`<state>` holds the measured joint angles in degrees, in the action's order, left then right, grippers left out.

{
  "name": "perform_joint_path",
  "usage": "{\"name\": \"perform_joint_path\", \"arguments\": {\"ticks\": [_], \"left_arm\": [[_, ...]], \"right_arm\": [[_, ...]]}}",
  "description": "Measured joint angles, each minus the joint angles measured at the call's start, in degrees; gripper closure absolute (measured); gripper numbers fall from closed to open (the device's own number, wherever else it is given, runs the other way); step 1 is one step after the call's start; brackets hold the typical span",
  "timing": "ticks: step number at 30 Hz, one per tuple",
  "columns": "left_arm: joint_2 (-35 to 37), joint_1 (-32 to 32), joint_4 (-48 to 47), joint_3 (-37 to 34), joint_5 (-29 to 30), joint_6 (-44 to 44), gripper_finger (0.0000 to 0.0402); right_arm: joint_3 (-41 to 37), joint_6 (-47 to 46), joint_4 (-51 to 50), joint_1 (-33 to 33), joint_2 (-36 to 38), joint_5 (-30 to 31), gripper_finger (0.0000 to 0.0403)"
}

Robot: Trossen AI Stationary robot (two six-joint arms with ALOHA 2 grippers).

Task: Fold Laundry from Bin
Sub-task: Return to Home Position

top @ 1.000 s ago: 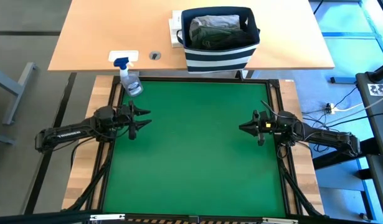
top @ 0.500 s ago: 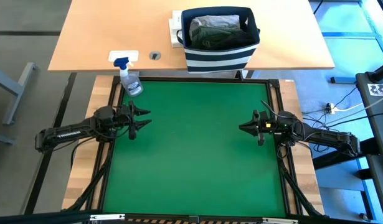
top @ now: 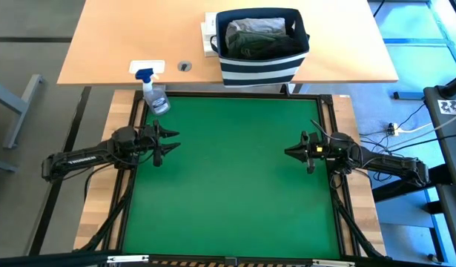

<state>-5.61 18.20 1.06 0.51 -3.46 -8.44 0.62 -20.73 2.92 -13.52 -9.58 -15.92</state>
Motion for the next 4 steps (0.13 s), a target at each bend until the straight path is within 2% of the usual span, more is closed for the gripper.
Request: {"name": "perform_joint_path", "arguments": {"ticks": [4], "left_arm": [[0.0,0.0,0.0,0.0,0.0,0.0,0.0178]], "right_arm": [[0.0,0.0,0.0,0.0,0.0,0.0,0.0363]]}}
